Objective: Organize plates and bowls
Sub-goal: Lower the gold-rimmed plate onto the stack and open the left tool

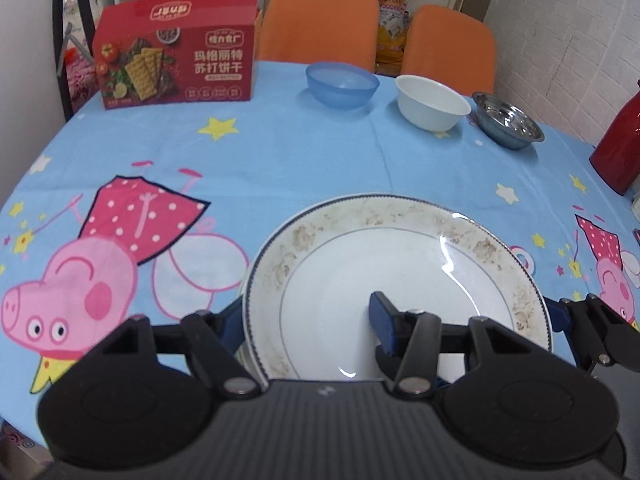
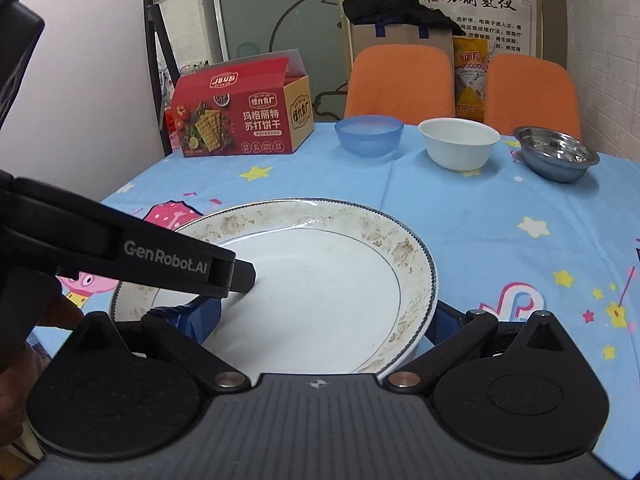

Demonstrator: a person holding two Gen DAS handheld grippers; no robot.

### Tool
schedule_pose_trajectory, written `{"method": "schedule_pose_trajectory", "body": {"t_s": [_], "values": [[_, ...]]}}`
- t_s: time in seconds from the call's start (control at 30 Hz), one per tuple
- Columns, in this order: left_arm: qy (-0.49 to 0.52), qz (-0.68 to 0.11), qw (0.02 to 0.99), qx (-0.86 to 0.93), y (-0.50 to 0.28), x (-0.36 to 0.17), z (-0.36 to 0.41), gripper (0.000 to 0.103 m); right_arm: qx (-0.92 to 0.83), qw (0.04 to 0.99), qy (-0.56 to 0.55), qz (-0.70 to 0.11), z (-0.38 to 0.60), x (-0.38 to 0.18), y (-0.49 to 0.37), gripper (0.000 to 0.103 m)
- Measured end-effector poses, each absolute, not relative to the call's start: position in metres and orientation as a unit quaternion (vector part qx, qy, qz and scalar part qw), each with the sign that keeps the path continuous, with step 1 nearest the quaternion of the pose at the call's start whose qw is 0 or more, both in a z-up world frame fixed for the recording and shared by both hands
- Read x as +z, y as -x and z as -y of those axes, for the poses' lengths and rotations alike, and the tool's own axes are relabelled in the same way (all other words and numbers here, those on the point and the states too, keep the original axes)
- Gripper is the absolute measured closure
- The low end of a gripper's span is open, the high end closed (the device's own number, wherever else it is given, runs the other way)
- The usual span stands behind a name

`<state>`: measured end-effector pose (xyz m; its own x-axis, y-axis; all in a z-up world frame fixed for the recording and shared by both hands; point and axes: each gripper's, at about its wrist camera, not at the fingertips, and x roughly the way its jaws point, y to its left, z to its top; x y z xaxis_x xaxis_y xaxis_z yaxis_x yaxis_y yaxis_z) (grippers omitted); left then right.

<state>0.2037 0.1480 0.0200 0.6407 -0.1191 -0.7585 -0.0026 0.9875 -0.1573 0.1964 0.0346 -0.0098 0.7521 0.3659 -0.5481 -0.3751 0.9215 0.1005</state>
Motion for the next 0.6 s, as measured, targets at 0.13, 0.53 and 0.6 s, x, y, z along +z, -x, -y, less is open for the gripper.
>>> {"method": "schedule_pose_trajectory", "body": {"t_s": [0.13,0.53,0.6], "values": [[0.079,-0.422,0.903,-0.036,-0.200,0.016,-0.146,0.052,0.189,0.938,0.031,-0.289,-0.037,-0.013,-0.195,0.012],[0.067,-0.377,0.923,-0.026,-0.182,0.042,-0.161,0.036,0.207,0.937,0.005,-0.281,-0.013,-0.007,-0.195,0.015],[0.056,-0.357,0.932,-0.013,-0.177,0.051,-0.163,0.036,0.196,0.941,0.000,-0.275,-0.006,-0.004,-0.195,0.014]]}}
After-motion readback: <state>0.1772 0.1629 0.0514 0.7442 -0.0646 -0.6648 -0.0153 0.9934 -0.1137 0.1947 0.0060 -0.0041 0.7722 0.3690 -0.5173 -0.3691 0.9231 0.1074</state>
